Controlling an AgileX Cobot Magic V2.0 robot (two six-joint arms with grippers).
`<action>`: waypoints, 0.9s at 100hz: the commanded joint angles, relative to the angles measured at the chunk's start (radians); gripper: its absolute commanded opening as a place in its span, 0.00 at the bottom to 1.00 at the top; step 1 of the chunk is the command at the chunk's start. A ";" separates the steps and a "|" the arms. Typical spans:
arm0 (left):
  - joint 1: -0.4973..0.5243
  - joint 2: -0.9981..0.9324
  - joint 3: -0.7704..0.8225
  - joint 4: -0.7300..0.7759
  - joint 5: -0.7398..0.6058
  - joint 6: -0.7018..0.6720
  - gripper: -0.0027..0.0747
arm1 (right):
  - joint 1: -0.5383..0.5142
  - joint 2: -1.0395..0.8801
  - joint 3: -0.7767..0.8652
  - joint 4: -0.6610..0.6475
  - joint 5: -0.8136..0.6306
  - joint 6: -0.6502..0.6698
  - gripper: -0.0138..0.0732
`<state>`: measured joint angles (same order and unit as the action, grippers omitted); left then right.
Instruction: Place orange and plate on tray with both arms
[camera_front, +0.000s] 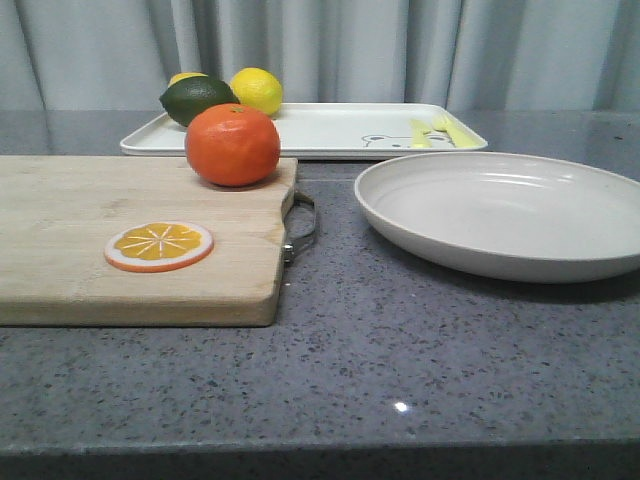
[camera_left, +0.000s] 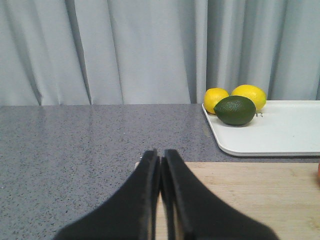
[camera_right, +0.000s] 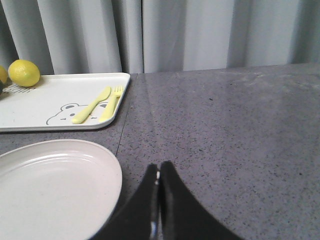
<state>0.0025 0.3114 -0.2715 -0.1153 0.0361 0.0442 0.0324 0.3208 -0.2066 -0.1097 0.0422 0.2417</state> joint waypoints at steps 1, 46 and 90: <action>0.001 0.061 -0.064 -0.010 -0.086 -0.009 0.01 | -0.006 0.058 -0.068 -0.011 -0.067 -0.003 0.09; 0.001 0.271 -0.179 -0.012 -0.081 -0.009 0.01 | -0.006 0.311 -0.216 -0.011 0.016 -0.003 0.09; -0.047 0.485 -0.296 -0.012 -0.077 -0.009 0.39 | -0.006 0.376 -0.245 -0.012 -0.144 -0.003 0.09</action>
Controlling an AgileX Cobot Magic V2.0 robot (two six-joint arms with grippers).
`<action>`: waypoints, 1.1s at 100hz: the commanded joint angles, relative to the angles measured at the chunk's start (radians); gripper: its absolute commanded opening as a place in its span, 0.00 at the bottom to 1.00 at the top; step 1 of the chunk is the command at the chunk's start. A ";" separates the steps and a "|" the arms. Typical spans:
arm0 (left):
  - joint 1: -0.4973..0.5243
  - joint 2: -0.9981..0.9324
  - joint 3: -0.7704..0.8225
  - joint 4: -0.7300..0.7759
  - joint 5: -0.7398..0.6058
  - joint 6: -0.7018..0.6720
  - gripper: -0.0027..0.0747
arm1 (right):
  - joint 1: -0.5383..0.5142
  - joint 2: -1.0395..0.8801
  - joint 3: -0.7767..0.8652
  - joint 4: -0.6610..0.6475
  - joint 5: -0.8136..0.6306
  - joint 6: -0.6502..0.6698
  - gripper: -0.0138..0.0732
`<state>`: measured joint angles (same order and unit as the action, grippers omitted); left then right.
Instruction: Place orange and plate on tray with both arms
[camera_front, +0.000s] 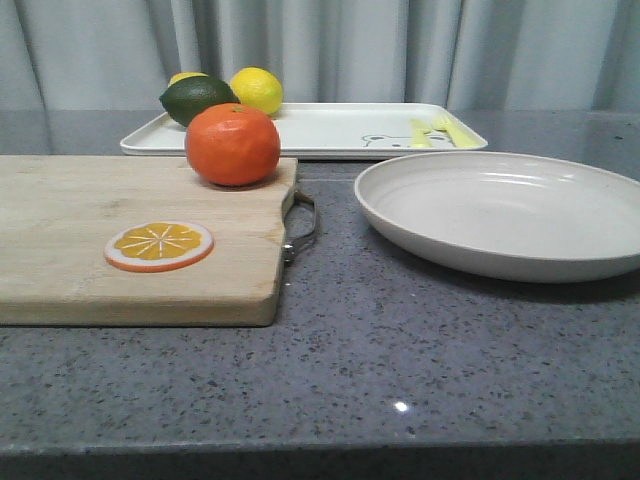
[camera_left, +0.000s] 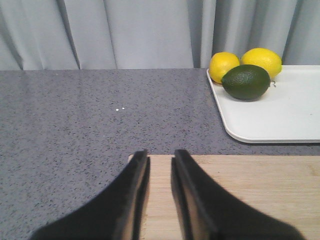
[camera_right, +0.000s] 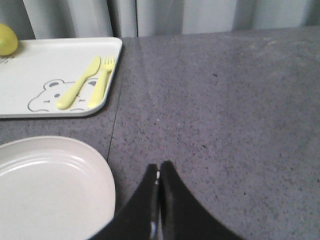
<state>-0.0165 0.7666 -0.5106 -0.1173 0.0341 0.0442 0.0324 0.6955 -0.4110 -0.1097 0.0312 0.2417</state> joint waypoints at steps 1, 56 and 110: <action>-0.031 0.035 -0.060 -0.010 -0.075 -0.009 0.40 | -0.006 0.001 -0.040 -0.012 -0.137 -0.003 0.09; -0.346 0.337 -0.298 -0.052 -0.008 -0.009 0.85 | -0.006 0.001 -0.040 -0.012 -0.143 -0.003 0.09; -0.469 0.726 -0.798 -0.125 0.454 -0.009 0.85 | -0.006 0.001 -0.040 -0.012 -0.143 -0.003 0.09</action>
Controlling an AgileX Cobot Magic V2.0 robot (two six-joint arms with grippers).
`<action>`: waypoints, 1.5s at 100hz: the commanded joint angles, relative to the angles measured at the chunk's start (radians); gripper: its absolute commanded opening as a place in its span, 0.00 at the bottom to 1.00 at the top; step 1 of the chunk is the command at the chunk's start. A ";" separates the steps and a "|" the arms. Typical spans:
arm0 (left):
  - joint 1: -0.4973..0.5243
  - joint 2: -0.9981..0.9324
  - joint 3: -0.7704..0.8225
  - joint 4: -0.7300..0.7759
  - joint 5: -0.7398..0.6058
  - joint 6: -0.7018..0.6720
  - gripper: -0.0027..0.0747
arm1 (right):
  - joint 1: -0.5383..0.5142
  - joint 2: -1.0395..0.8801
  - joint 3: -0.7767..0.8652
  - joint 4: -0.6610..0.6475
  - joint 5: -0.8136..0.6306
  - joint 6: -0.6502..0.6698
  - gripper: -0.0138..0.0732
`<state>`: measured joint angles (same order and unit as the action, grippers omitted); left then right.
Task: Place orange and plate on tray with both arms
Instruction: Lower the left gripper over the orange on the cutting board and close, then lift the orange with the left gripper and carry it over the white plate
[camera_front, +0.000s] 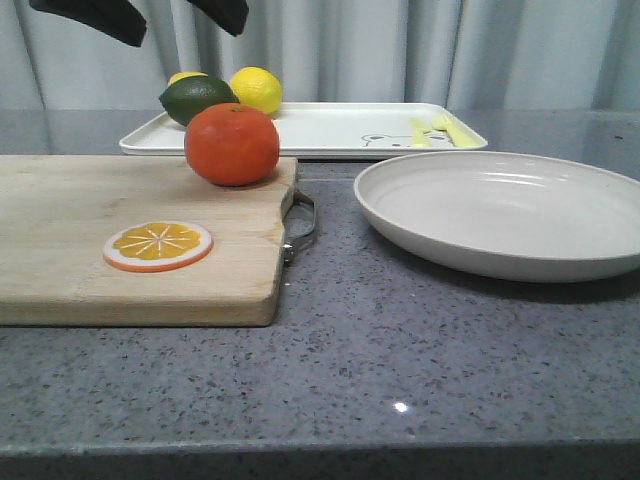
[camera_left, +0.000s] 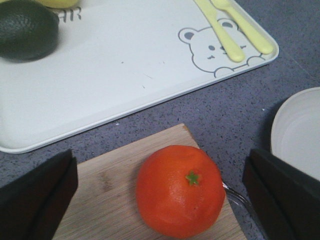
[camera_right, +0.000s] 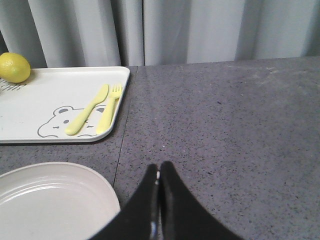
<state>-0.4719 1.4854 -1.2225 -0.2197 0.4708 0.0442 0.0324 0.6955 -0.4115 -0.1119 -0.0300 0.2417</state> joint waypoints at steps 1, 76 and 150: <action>-0.013 0.014 -0.091 -0.025 0.027 -0.009 0.85 | -0.006 0.001 -0.040 -0.009 -0.082 -0.003 0.09; -0.013 0.197 -0.201 -0.087 0.142 -0.002 0.84 | -0.006 0.001 -0.040 -0.009 -0.080 -0.003 0.09; -0.048 0.210 -0.284 -0.089 0.240 -0.002 0.48 | -0.006 0.001 -0.040 -0.009 -0.022 -0.003 0.09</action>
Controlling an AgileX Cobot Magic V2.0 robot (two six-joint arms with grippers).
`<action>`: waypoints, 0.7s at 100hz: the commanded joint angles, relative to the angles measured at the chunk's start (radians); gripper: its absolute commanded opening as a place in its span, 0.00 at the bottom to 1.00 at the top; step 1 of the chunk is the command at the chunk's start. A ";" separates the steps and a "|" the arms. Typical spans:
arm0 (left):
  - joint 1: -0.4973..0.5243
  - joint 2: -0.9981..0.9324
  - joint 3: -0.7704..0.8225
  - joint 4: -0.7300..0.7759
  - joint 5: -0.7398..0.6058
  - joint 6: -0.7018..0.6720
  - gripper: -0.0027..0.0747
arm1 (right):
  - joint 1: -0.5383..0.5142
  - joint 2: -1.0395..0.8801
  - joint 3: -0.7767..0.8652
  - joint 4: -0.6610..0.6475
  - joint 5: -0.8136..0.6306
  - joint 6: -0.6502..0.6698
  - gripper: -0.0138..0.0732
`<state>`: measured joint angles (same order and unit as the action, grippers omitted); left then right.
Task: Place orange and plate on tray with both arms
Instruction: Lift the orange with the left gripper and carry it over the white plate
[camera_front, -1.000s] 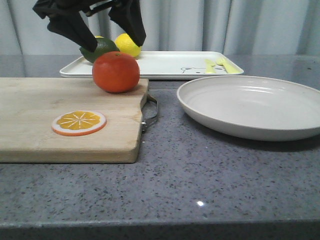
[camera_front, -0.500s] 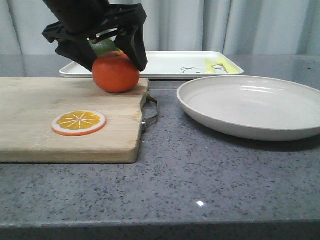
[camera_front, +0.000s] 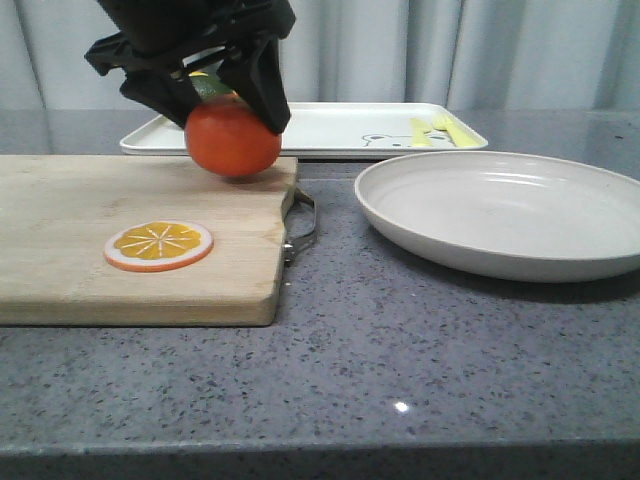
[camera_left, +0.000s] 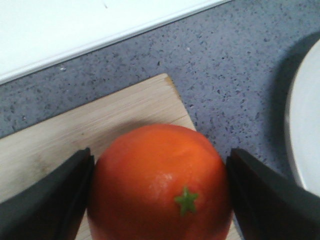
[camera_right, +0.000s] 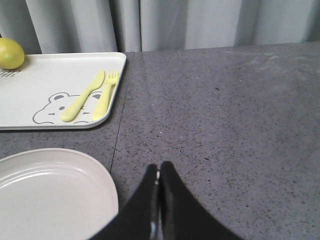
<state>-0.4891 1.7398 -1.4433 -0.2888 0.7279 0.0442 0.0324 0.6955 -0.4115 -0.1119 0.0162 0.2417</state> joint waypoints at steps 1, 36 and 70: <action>-0.033 -0.044 -0.066 -0.020 -0.018 -0.002 0.48 | -0.006 0.001 -0.040 -0.009 -0.069 -0.003 0.09; -0.236 -0.026 -0.131 -0.020 -0.122 0.000 0.48 | -0.006 0.001 -0.040 -0.009 -0.069 -0.003 0.09; -0.350 0.078 -0.167 -0.024 -0.145 0.000 0.48 | -0.006 0.001 -0.040 -0.009 -0.069 -0.003 0.09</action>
<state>-0.8170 1.8427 -1.5607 -0.2908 0.6488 0.0442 0.0324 0.6955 -0.4115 -0.1119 0.0162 0.2417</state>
